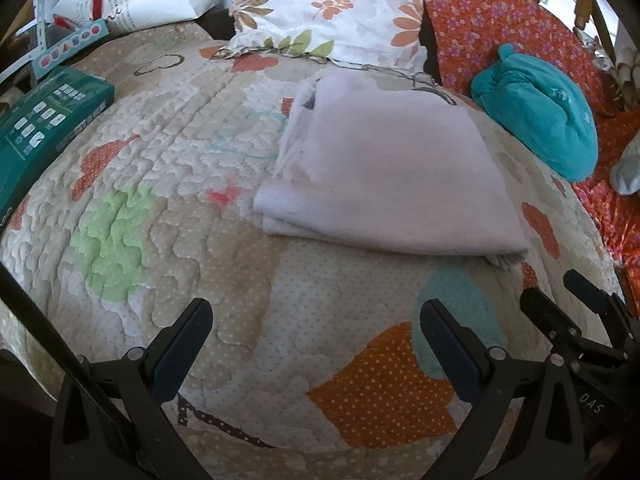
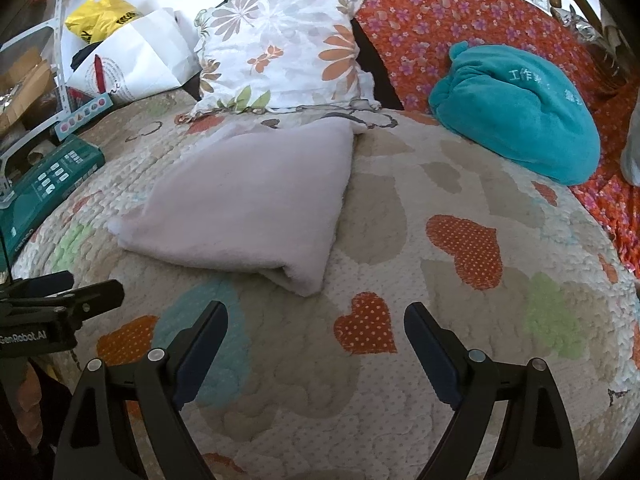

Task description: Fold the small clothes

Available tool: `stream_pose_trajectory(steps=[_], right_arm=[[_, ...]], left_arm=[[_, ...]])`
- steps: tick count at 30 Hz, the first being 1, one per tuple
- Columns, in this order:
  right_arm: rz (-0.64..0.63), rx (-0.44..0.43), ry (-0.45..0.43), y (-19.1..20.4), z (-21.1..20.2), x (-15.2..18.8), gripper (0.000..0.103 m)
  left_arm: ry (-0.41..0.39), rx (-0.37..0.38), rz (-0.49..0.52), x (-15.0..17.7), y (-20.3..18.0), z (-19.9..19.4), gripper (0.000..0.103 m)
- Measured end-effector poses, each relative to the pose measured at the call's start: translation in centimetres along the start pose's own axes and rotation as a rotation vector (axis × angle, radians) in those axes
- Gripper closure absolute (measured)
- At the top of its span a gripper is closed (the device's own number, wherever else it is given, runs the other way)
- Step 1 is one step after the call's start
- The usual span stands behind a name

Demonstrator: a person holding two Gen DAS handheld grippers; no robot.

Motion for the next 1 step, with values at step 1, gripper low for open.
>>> stream_pose_trajectory(steps=[1], right_arm=[[-0.002,-0.002,-0.001,0.05,-0.02,-0.06,0.010]], left_arm=[[-0.003,-0.003,0.003,-0.03,-0.10,0.03,0.000]])
Point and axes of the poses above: each gripper's, at about its wrist camera, not at the fingertips, and z roughly the way its jaws point, y to its left, x to its underside, the point moved 1 cm from there along z, roughly the way its jaws point, and after that the axes turned 15 degrees about -y, right-handed, at the moved point
